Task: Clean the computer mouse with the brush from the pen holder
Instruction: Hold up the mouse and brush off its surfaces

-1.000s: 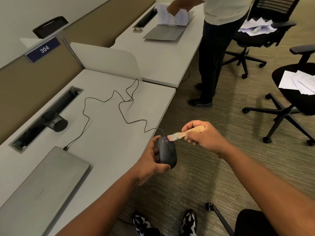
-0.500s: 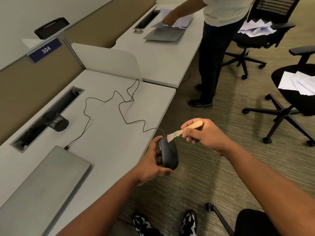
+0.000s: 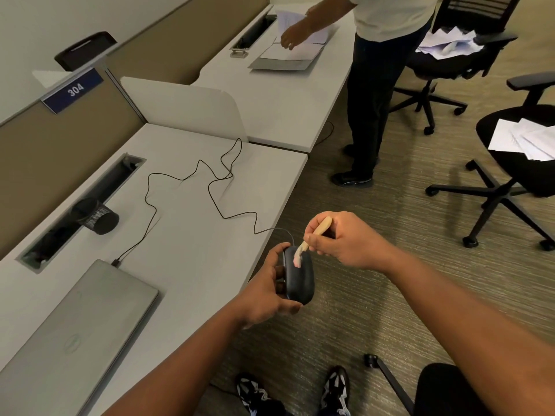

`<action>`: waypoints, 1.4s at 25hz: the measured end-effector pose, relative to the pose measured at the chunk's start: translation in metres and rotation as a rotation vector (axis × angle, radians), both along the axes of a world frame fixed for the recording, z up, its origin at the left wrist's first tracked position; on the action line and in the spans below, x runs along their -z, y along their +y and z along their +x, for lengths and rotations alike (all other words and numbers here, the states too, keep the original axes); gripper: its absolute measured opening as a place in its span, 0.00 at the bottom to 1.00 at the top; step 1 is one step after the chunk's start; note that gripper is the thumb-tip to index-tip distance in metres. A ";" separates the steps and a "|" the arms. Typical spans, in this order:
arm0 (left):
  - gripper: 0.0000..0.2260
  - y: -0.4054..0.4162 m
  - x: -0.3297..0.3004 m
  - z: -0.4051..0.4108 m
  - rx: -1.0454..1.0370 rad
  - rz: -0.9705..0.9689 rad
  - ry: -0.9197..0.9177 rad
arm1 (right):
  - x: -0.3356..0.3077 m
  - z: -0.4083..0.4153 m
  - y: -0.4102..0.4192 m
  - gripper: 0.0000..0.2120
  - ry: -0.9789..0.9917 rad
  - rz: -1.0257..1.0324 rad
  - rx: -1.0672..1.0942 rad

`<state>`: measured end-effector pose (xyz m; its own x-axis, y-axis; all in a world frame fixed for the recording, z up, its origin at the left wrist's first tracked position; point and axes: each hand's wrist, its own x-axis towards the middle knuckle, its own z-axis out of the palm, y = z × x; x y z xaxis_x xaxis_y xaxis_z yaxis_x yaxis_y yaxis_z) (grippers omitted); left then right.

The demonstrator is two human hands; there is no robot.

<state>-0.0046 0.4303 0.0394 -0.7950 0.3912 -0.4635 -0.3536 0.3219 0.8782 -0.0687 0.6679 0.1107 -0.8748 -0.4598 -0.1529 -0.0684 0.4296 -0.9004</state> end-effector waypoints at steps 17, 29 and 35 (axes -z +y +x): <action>0.53 -0.003 0.003 -0.001 0.010 0.015 0.009 | 0.018 -0.001 0.005 0.05 0.042 -0.157 0.136; 0.54 -0.004 0.009 -0.005 0.038 0.005 -0.009 | 0.028 0.003 -0.007 0.04 0.173 0.007 0.043; 0.54 -0.007 0.011 -0.004 0.047 0.028 -0.010 | 0.041 0.007 -0.011 0.04 0.297 0.027 0.071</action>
